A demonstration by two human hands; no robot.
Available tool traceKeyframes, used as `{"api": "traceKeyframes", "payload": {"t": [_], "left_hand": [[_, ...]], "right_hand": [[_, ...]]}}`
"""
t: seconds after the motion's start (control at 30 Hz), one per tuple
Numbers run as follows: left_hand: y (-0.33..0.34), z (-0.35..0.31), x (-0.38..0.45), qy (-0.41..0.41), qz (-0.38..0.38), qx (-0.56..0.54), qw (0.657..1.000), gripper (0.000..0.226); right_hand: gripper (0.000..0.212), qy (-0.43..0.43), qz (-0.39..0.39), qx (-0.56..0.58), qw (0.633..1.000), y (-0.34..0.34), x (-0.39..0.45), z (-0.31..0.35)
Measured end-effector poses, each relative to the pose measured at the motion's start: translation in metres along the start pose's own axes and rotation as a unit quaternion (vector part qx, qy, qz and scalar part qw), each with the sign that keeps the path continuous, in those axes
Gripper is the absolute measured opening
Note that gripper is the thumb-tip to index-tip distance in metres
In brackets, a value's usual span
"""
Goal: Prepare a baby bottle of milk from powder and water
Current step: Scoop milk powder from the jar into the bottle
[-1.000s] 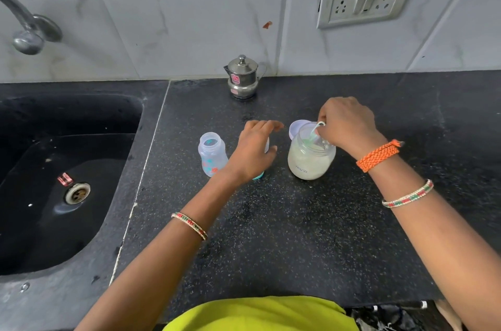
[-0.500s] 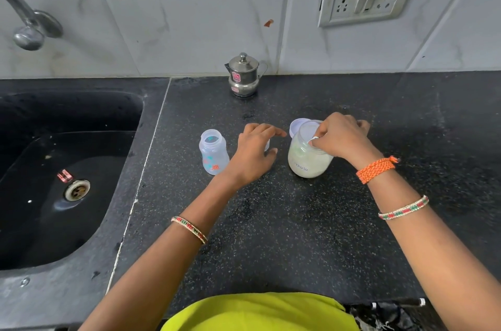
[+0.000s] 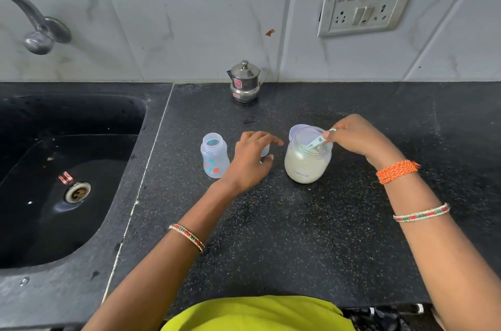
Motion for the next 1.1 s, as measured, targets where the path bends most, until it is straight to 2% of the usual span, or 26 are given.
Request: {"api": "traceKeyframes", "payload": {"t": [0.47, 0.63, 0.73, 0.83, 0.97, 1.03, 1.1], "left_hand": [[-0.008, 0.009, -0.002, -0.008, -0.033, -0.017, 0.999, 0.033], [-0.036, 0.004, -0.008, -0.006, -0.107, -0.055, 0.993, 0.032], [-0.060, 0.010, -0.018, -0.015, -0.158, -0.065, 0.985, 0.031], [-0.082, 0.028, -0.035, -0.043, -0.204, -0.067, 0.976, 0.032], [-0.109, 0.065, -0.067, -0.117, -0.285, -0.089, 0.947, 0.030], [-0.110, 0.085, -0.080, -0.155, -0.293, -0.125, 0.935, 0.029], [-0.104, 0.101, -0.088, -0.184, -0.267, -0.164, 0.932, 0.039]], "right_hand": [[0.022, 0.012, -0.050, 0.106, 0.993, -0.020, -0.007, -0.012], [0.035, -0.024, -0.072, 0.150, 0.986, -0.035, -0.008, 0.000], [0.034, -0.064, -0.079, 0.165, 0.981, -0.035, -0.010, 0.021], [0.022, -0.103, -0.070, 0.201, 0.972, -0.023, -0.014, 0.048], [0.027, -0.133, -0.026, 0.217, 0.967, 0.015, -0.011, 0.086], [0.033, -0.140, -0.009, 0.208, 0.968, 0.037, -0.008, 0.100], [0.035, -0.144, 0.011, 0.194, 0.970, 0.062, -0.005, 0.112]]}}
Point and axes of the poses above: each hand's wrist, its own x-axis towards the middle knuckle, its own y-axis out of the palm, z = x × y, the point moved 9 cm from there along x, towards the middle knuckle, and after that the axes turned 14 degrees about x, right-handed, at the moved point
